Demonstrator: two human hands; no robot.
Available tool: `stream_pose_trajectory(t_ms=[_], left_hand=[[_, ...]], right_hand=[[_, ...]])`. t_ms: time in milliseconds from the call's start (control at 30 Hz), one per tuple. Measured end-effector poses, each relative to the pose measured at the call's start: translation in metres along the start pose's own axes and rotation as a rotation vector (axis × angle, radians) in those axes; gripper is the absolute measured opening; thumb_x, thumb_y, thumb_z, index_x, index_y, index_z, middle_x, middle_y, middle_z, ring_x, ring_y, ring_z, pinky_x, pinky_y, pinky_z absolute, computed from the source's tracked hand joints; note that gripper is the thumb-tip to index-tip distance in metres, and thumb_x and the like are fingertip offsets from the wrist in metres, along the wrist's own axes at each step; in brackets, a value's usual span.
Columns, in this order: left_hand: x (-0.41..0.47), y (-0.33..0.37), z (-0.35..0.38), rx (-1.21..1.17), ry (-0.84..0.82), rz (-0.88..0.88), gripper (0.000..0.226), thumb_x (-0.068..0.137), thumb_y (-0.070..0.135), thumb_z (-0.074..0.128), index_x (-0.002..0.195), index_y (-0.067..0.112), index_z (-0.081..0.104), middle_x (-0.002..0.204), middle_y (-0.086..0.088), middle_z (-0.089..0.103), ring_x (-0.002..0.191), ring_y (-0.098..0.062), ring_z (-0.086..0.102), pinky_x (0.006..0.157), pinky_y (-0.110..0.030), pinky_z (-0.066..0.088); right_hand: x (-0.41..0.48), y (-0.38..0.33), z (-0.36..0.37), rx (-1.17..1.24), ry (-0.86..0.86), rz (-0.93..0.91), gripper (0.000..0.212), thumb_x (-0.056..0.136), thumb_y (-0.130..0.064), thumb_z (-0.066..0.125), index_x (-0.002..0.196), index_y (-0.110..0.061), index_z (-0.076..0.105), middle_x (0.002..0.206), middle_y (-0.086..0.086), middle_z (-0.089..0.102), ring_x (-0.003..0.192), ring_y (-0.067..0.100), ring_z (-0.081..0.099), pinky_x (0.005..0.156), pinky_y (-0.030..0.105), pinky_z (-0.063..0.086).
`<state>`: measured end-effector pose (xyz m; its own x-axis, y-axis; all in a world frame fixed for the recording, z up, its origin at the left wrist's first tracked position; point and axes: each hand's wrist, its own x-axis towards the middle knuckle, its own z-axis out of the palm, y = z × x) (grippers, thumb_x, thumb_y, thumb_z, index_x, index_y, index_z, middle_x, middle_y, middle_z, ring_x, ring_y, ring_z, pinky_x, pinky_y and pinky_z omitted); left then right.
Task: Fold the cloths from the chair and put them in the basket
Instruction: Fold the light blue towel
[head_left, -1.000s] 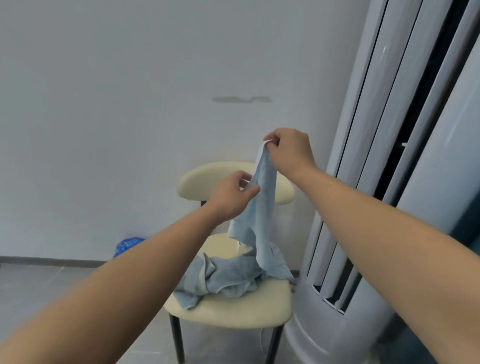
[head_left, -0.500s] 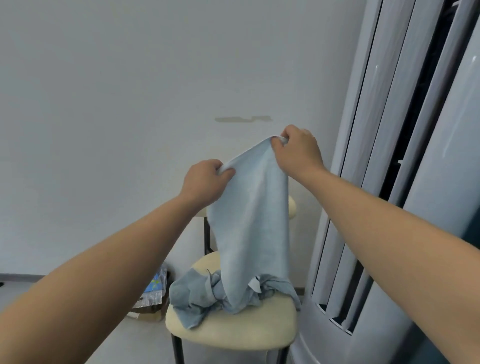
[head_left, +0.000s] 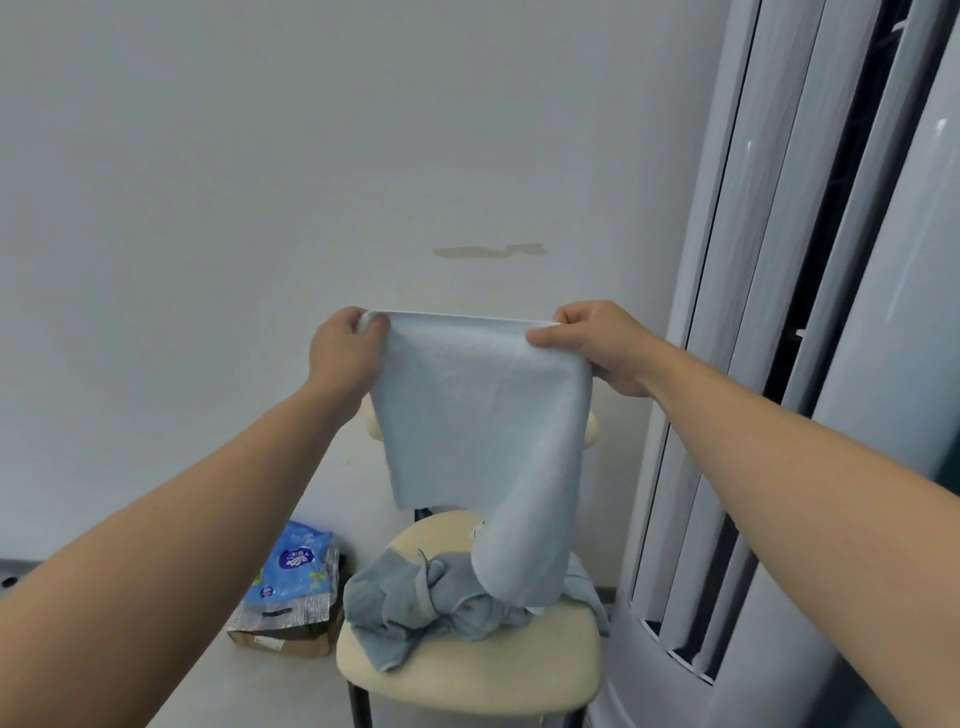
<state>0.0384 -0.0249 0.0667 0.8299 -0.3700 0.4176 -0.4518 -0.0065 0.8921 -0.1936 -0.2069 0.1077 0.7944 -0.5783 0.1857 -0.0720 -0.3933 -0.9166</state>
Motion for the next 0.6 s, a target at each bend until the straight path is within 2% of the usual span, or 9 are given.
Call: stream_pose_trajectory(t_ms=[67, 133, 200, 267, 367, 433, 500, 600], left_hand=[[0.005, 0.001, -0.005, -0.025, 0.04, 0.013, 0.024, 0.1, 0.03, 0.051, 0.096, 0.009, 0.062, 0.082, 0.001, 0.056, 0.072, -0.016, 0.047, 0.064, -0.031, 0.041], [0.008, 0.002, -0.008, -0.022, 0.092, 0.022, 0.022, 0.102, 0.028, 0.048, 0.098, 0.011, 0.062, 0.084, 0.001, 0.057, 0.076, -0.017, 0.049, 0.068, -0.031, 0.042], [0.01, -0.001, -0.012, -0.005, 0.139, 0.024, 0.021, 0.102, 0.025, 0.047, 0.104, 0.012, 0.063, 0.094, 0.0, 0.062, 0.085, -0.019, 0.055, 0.077, -0.032, 0.046], [0.01, -0.005, -0.015, -0.006, 0.168, 0.01, 0.02, 0.101, 0.024, 0.048, 0.109, 0.015, 0.064, 0.1, 0.002, 0.063, 0.092, -0.019, 0.058, 0.082, -0.032, 0.047], [0.013, -0.013, -0.021, 0.001, 0.19, -0.021, 0.02, 0.1, 0.026, 0.05, 0.111, 0.015, 0.063, 0.1, 0.002, 0.064, 0.095, -0.021, 0.06, 0.086, -0.038, 0.052], [0.015, -0.018, -0.026, 0.004, 0.205, -0.049, 0.02, 0.1, 0.028, 0.051, 0.112, 0.015, 0.061, 0.102, 0.001, 0.064, 0.096, -0.022, 0.06, 0.088, -0.041, 0.053], [0.016, -0.025, -0.032, 0.029, 0.221, -0.077, 0.023, 0.099, 0.028, 0.051, 0.114, 0.014, 0.06, 0.108, -0.003, 0.064, 0.098, -0.025, 0.061, 0.089, -0.042, 0.053], [0.018, -0.037, -0.039, 0.04, 0.241, -0.145, 0.023, 0.099, 0.027, 0.05, 0.114, 0.012, 0.059, 0.109, -0.003, 0.062, 0.098, -0.026, 0.059, 0.086, -0.04, 0.051]], right_hand=[[-0.003, -0.001, -0.001, -0.148, -0.099, 0.027, 0.034, 0.08, -0.021, 0.085, 0.064, -0.02, 0.055, 0.065, -0.002, 0.058, 0.06, 0.013, 0.056, 0.054, 0.022, 0.045], [-0.005, -0.001, 0.0, -0.346, -0.193, 0.083, 0.016, 0.079, -0.015, 0.085, 0.079, -0.012, 0.069, 0.078, 0.003, 0.073, 0.073, 0.02, 0.071, 0.065, 0.029, 0.056], [-0.008, -0.001, 0.002, -0.505, -0.24, 0.125, 0.015, 0.081, -0.014, 0.081, 0.094, -0.011, 0.075, 0.094, 0.007, 0.078, 0.088, 0.025, 0.076, 0.074, 0.034, 0.06], [-0.011, -0.001, 0.003, -0.574, -0.216, 0.124, 0.015, 0.083, -0.016, 0.079, 0.097, -0.012, 0.077, 0.097, 0.007, 0.078, 0.09, 0.023, 0.075, 0.077, 0.034, 0.061], [-0.011, -0.001, 0.003, -0.46, -0.118, 0.094, 0.013, 0.081, -0.015, 0.08, 0.089, -0.006, 0.074, 0.092, 0.01, 0.077, 0.083, 0.021, 0.071, 0.079, 0.036, 0.059], [-0.01, -0.004, 0.003, -0.263, -0.075, 0.081, 0.016, 0.079, -0.01, 0.08, 0.081, -0.004, 0.066, 0.08, 0.011, 0.07, 0.077, 0.022, 0.066, 0.071, 0.033, 0.057], [-0.01, -0.008, 0.003, -0.081, -0.076, 0.07, 0.022, 0.077, -0.006, 0.081, 0.077, -0.01, 0.059, 0.072, 0.006, 0.06, 0.071, 0.021, 0.059, 0.064, 0.027, 0.051], [-0.011, -0.015, 0.005, 0.088, -0.117, 0.045, 0.035, 0.079, -0.003, 0.077, 0.064, -0.018, 0.049, 0.065, 0.0, 0.056, 0.059, 0.016, 0.055, 0.053, 0.022, 0.045]])
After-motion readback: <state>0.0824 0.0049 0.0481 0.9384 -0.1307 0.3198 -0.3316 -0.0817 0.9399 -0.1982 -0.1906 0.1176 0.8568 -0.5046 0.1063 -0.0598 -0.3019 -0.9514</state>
